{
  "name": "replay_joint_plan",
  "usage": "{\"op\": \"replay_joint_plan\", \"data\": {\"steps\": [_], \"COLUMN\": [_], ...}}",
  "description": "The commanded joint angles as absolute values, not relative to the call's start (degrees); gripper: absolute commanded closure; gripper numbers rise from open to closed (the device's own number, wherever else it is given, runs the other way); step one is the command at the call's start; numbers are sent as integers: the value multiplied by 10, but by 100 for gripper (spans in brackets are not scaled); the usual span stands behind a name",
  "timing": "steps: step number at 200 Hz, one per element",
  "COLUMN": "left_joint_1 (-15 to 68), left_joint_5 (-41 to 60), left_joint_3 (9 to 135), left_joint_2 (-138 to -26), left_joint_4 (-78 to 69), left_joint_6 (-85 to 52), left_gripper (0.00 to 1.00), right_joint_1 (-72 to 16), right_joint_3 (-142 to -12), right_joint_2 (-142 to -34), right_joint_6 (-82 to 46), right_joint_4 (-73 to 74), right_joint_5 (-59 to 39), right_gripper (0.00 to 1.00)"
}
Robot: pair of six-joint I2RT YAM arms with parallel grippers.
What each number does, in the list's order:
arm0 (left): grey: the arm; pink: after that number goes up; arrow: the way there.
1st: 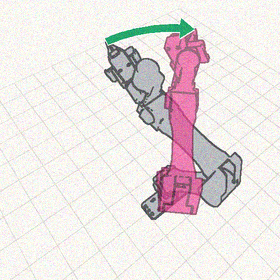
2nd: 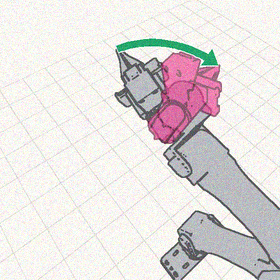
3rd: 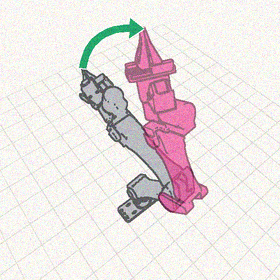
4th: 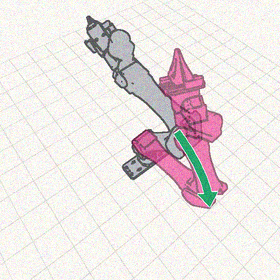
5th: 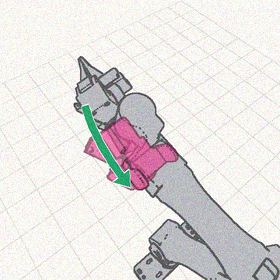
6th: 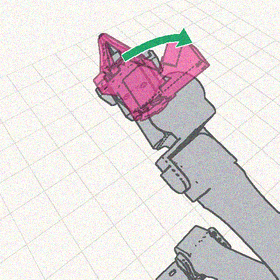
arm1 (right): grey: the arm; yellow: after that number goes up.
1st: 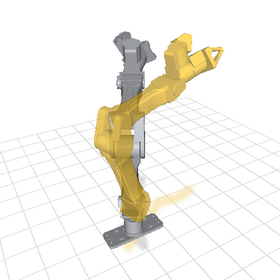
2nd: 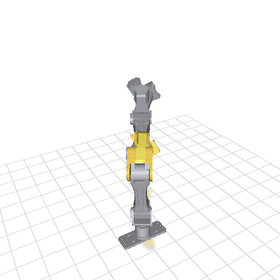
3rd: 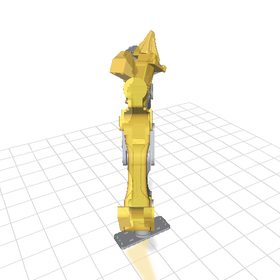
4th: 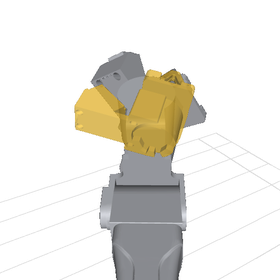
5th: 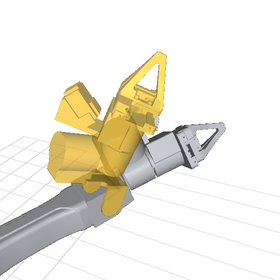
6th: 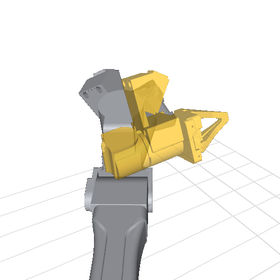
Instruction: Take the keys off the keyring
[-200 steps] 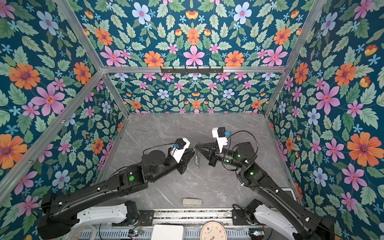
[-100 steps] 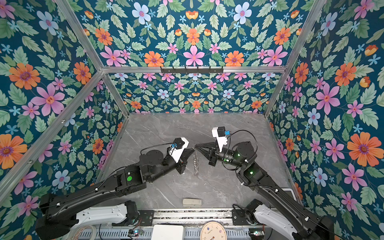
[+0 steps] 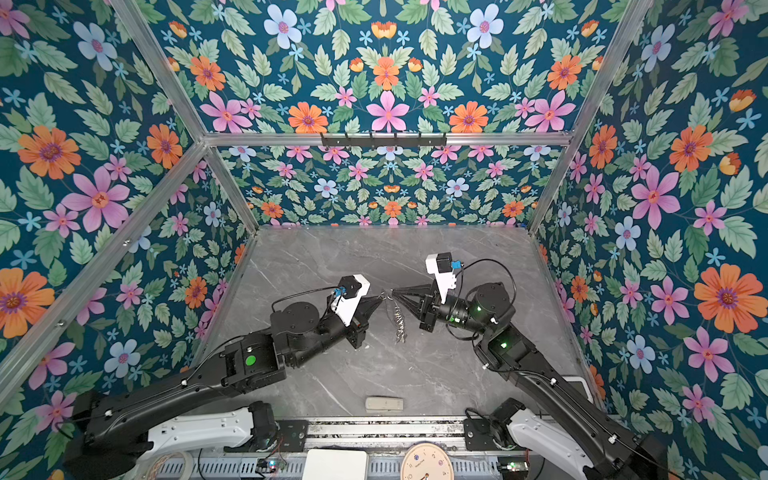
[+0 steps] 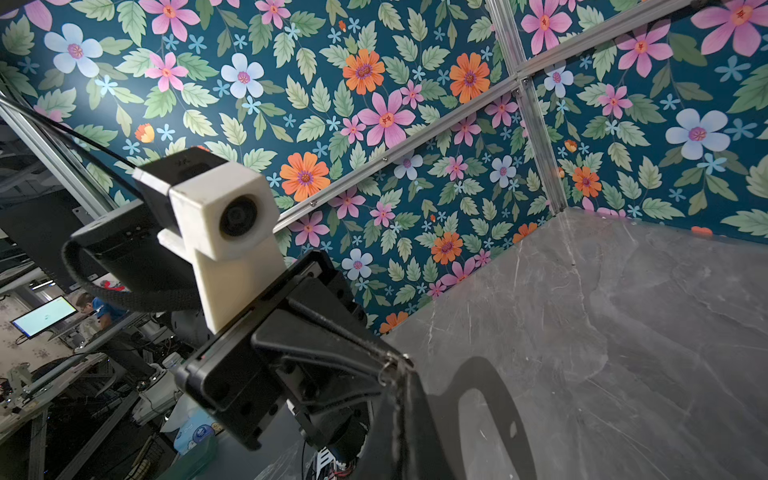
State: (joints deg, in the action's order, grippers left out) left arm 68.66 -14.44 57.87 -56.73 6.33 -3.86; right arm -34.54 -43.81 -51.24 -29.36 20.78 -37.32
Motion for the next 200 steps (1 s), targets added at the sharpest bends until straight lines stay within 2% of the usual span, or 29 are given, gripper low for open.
{"op": "replay_joint_plan", "data": {"steps": [1, 124, 200], "left_joint_1": [686, 686, 686], "left_joint_5": [-184, -225, -217], "left_joint_3": [579, 582, 584], "left_joint_2": [-560, -544, -557], "left_joint_4": [65, 62, 60], "left_joint_6": [-44, -42, -44], "left_gripper": [100, 100, 100], "right_joint_1": [-345, -345, -348], "right_joint_3": [-439, -447, -464], "right_joint_2": [-510, -511, -497], "right_joint_6": [-289, -271, -248], "right_joint_4": [226, 186, 127], "right_joint_5": [-368, -365, -322], "right_gripper": [100, 100, 100]}}
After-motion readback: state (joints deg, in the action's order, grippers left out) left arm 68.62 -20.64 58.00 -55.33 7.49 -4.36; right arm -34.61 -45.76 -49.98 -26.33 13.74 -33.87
